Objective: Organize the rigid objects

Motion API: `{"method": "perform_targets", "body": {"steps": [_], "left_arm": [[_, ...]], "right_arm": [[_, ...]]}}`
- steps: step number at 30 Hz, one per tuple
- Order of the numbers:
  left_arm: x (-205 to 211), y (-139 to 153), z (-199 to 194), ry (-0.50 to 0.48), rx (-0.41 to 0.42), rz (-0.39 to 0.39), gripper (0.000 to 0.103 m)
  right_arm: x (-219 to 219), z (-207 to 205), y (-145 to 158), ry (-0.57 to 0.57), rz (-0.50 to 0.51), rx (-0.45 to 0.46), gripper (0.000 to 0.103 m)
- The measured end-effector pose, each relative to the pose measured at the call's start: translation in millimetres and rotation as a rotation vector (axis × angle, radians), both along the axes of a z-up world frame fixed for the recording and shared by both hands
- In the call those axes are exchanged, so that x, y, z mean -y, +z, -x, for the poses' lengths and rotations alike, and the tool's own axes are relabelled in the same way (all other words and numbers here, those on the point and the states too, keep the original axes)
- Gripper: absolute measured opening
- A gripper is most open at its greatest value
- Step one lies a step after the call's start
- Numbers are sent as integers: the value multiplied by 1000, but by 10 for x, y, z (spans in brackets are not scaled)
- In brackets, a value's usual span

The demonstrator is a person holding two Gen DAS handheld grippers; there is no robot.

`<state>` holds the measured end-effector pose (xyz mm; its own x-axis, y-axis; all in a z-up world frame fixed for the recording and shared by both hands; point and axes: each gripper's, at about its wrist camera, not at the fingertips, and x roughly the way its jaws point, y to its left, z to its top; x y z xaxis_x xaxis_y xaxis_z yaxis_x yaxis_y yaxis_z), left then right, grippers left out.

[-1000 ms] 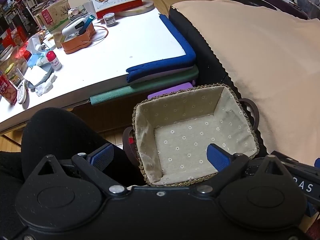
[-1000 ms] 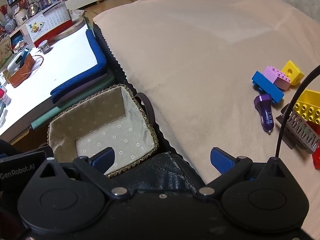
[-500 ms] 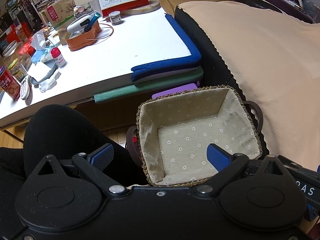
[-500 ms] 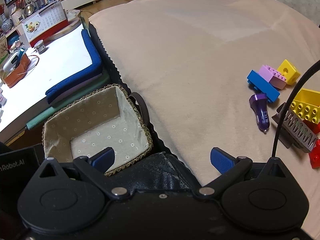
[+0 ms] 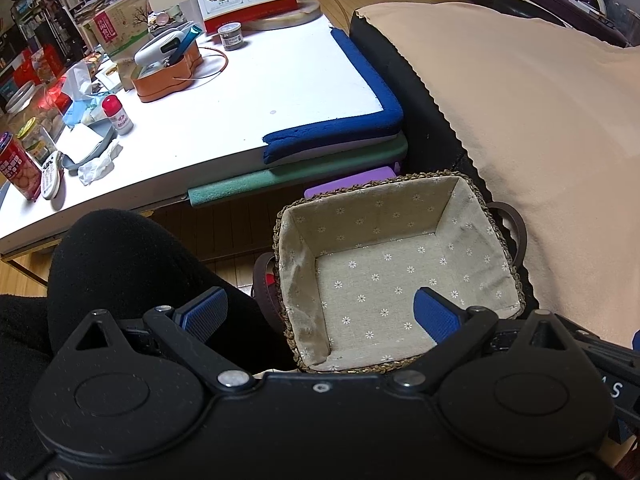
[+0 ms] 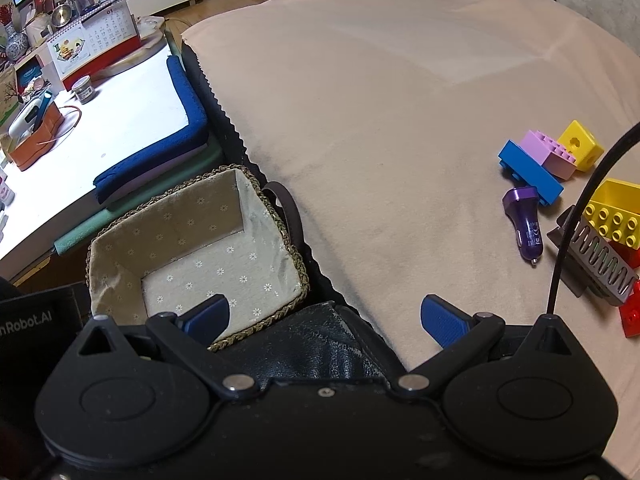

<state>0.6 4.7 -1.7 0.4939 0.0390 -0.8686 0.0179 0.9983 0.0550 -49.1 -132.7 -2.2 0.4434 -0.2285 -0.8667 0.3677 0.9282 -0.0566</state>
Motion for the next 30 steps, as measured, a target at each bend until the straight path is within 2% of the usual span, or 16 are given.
{"method": "perform_targets", "body": {"steps": [30], "left_arm": [[7, 1, -3, 0, -1, -1, 96]], "right_arm": [[-55, -1, -35, 19, 5, -9, 102]]}}
